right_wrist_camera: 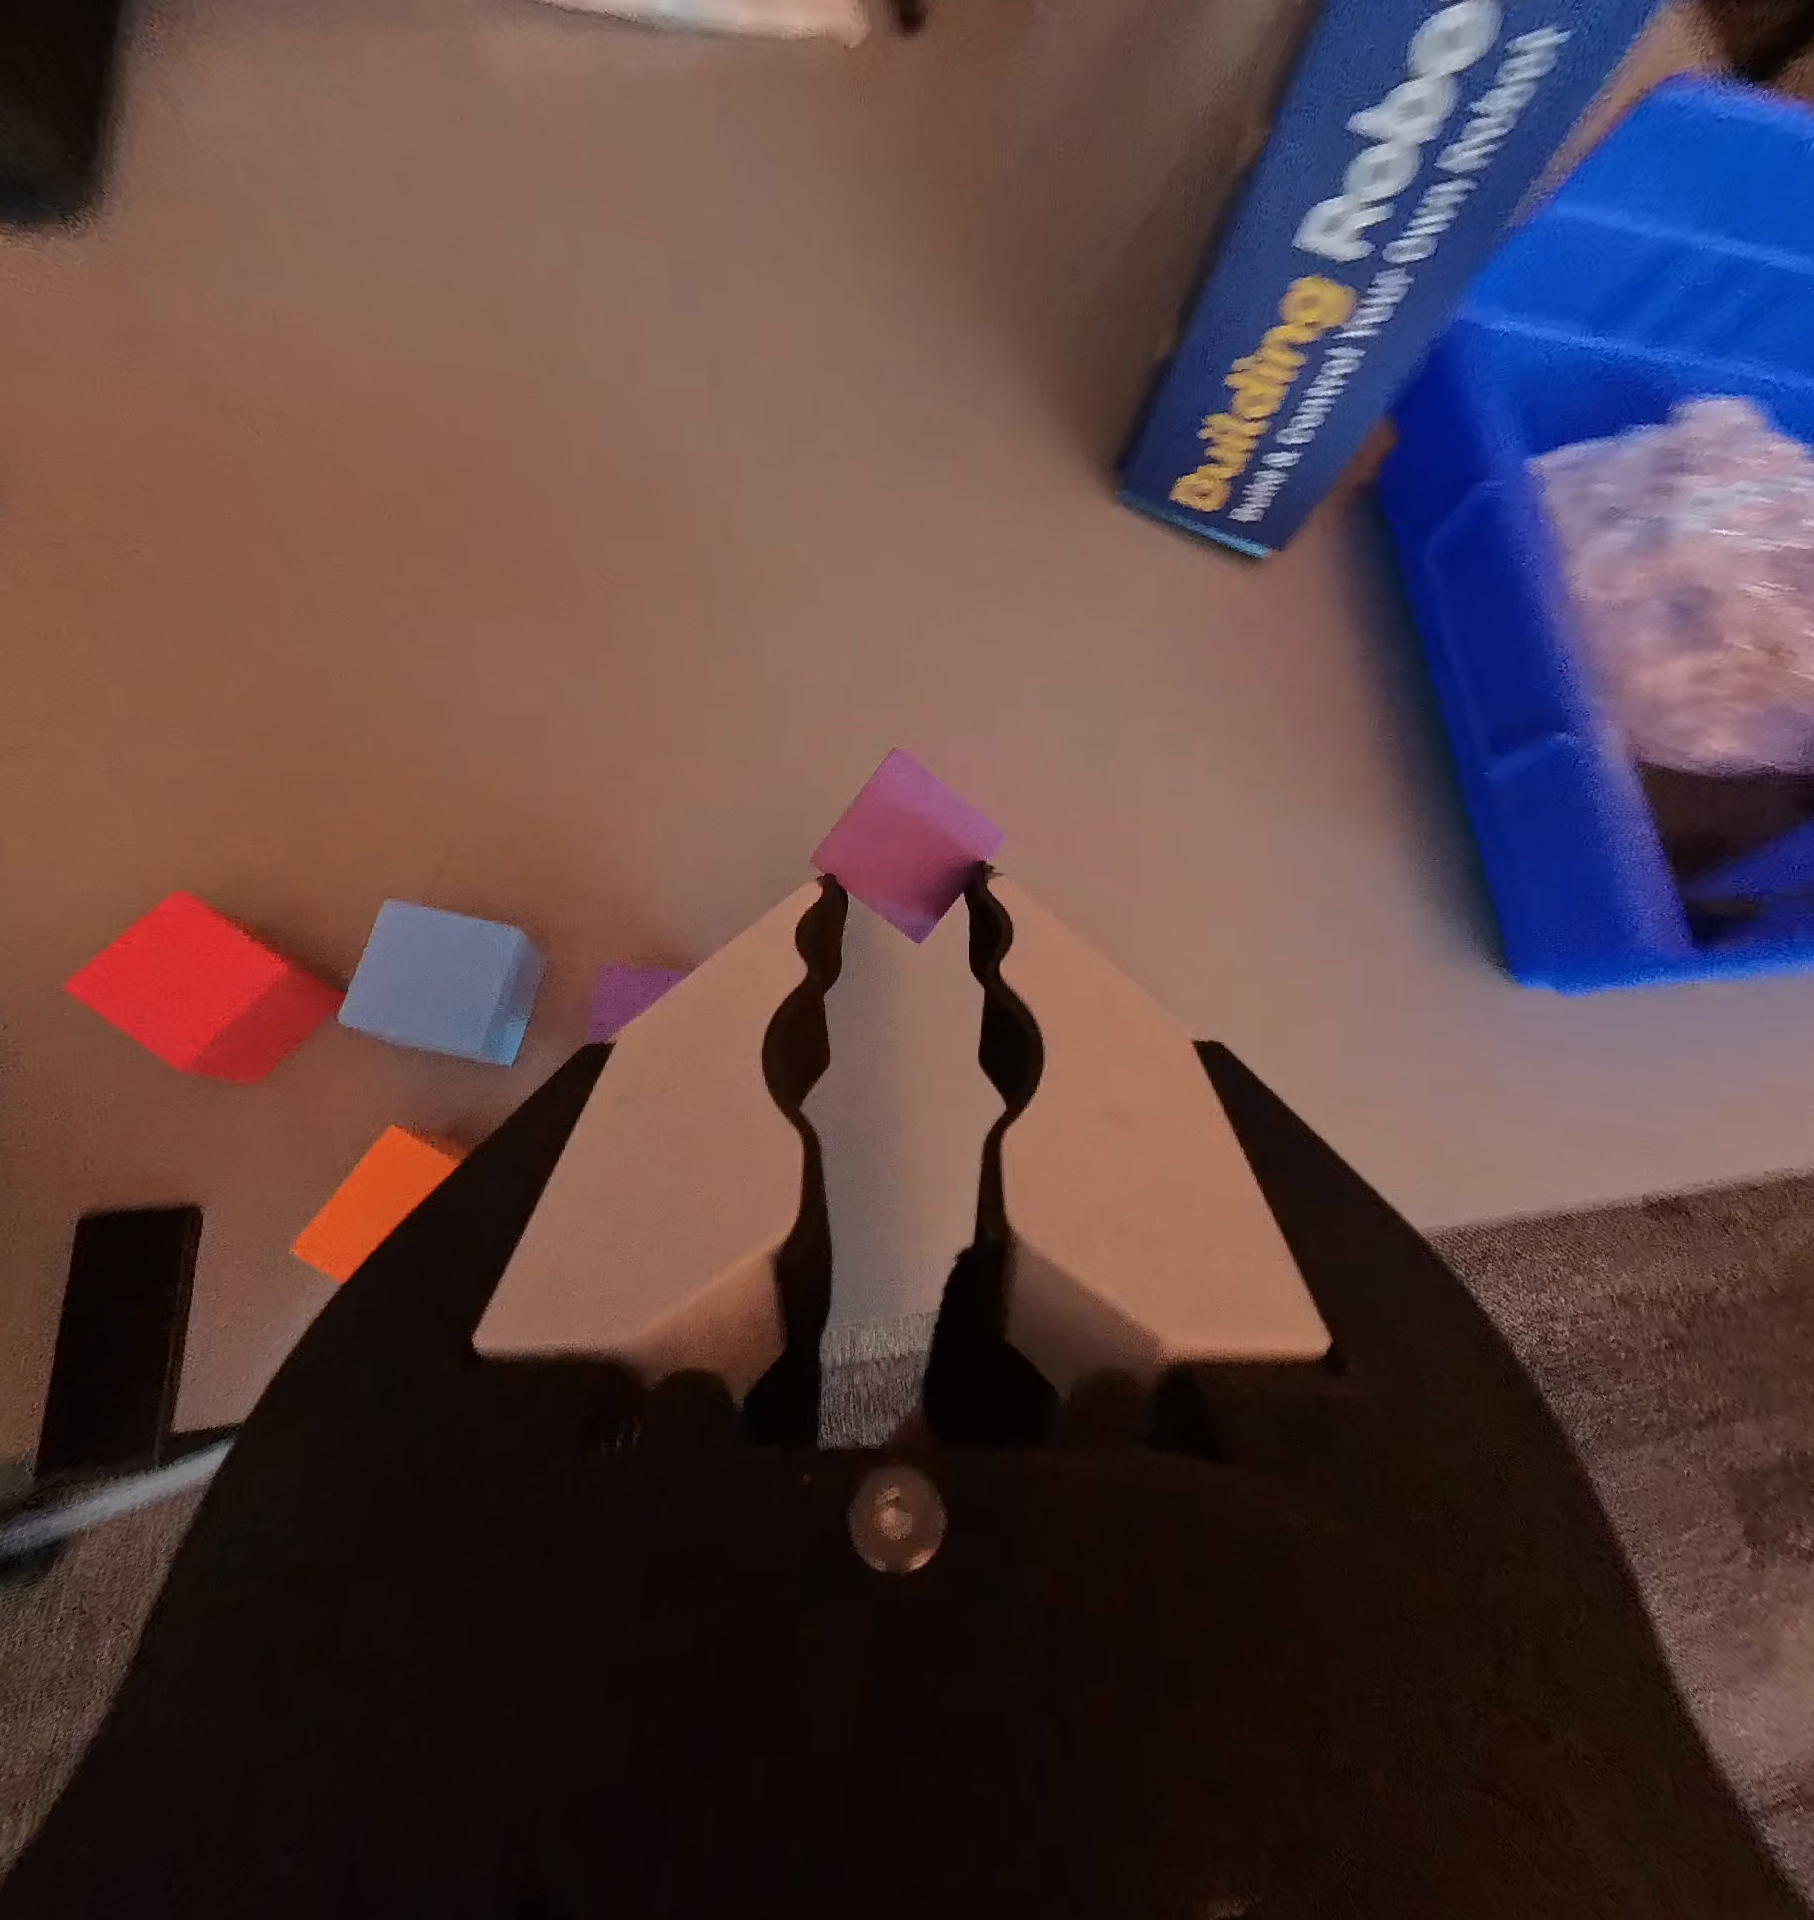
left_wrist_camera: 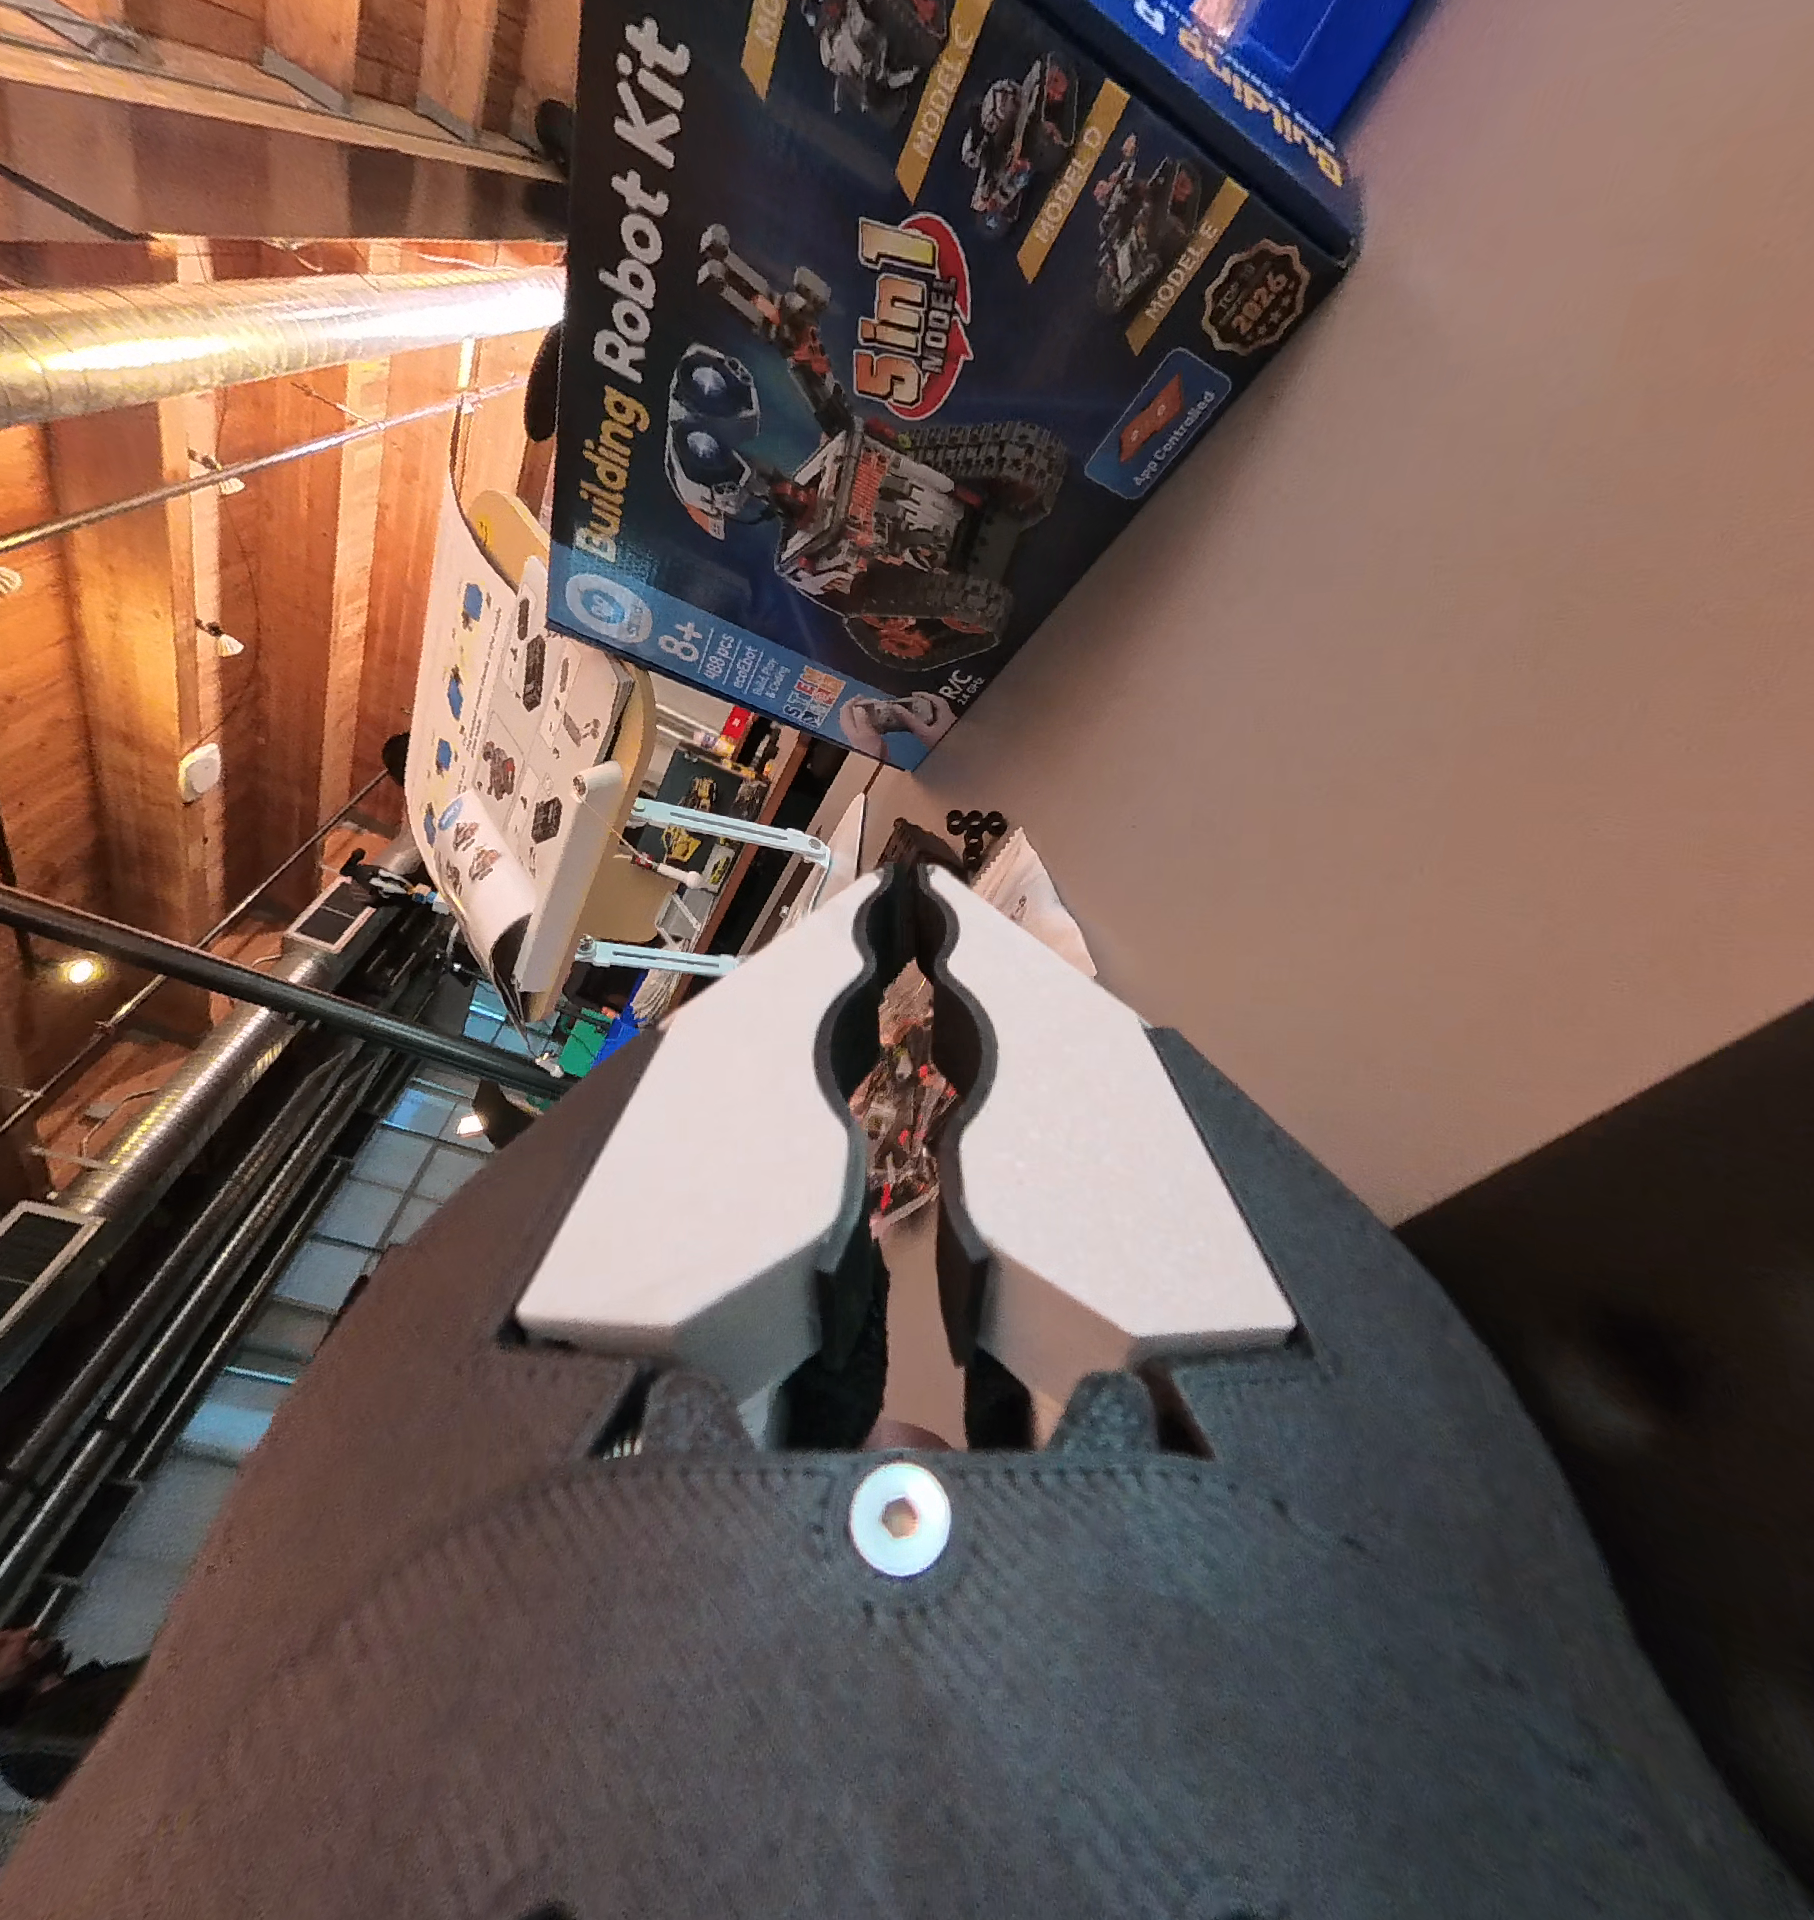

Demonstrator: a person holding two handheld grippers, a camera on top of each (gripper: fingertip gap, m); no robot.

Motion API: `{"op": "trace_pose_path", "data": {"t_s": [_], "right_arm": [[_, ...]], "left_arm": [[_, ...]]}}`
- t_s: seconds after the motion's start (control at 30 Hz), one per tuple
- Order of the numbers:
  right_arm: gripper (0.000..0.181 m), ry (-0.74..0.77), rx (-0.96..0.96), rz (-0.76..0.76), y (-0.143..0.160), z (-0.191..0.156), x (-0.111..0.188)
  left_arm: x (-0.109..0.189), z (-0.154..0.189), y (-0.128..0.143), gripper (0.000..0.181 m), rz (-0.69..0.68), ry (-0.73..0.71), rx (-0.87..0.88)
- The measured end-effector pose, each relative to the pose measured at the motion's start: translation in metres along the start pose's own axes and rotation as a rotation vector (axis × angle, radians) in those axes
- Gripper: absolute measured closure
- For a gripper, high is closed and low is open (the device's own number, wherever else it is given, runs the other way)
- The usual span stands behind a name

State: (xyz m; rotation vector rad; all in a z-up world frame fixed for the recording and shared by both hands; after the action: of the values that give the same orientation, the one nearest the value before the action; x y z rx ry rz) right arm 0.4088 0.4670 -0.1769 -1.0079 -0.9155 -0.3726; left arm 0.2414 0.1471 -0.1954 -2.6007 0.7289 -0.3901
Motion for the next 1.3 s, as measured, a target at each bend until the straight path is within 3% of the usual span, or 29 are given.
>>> {"op": "trace_pose_path", "data": {"t_s": [0.13,0.43,0.53,0.63,0.73,0.83,0.9,0.97,1.17,1.3], "right_arm": [[0.158,-0.123,0.170,-0.116,-0.008,0.001,-0.022],[0.158,-0.313,0.442,-0.118,-0.005,0.014,-0.042],[0.159,-0.368,0.495,-0.071,-0.002,0.017,-0.044],[0.132,-0.356,0.539,-0.033,0.001,0.023,-0.051],[0.128,-0.405,0.533,0.098,0.006,0.036,-0.042],[0.128,-0.408,0.475,0.266,0.024,0.071,-0.022],[0.133,-0.467,0.450,0.329,0.052,0.099,-0.009],[0.136,-0.493,0.424,0.305,0.092,0.134,-0.010],[0.142,-0.553,0.133,0.174,0.229,0.254,-0.056],[0.142,-0.571,-0.002,0.051,0.312,0.303,-0.098]], "left_arm": [[0.002,0.000,-0.004,0.181,-0.036,-0.043,0.018],[-0.007,-0.008,0.006,0.181,-0.293,-0.200,0.042],[-0.005,-0.010,0.007,0.181,-0.401,-0.264,0.090],[0.000,-0.008,0.009,0.181,-0.529,-0.292,0.151],[0.013,0.000,0.006,0.181,-0.668,-0.321,0.240],[0.024,0.024,-0.013,0.181,-0.724,-0.313,0.306],[0.032,0.033,-0.025,0.181,-0.728,-0.424,0.221],[0.036,0.035,-0.025,0.181,-0.761,-0.427,0.274],[0.034,0.035,-0.026,0.181,-0.746,-0.115,0.514],[0.036,0.042,-0.039,0.181,-0.797,0.094,0.636]]}}
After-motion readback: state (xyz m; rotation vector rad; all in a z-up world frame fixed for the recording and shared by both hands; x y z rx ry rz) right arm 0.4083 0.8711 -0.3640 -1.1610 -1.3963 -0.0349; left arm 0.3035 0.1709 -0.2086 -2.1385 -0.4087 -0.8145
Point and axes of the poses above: each gripper's, where its closed fingertips meet, x back along the fingers, y out of its underside, z = x × y across the jaws, the point moved 7 cm from there along x, back along the fingers, and after that the axes turned 14 degrees about -z, right-handed, at the moved point
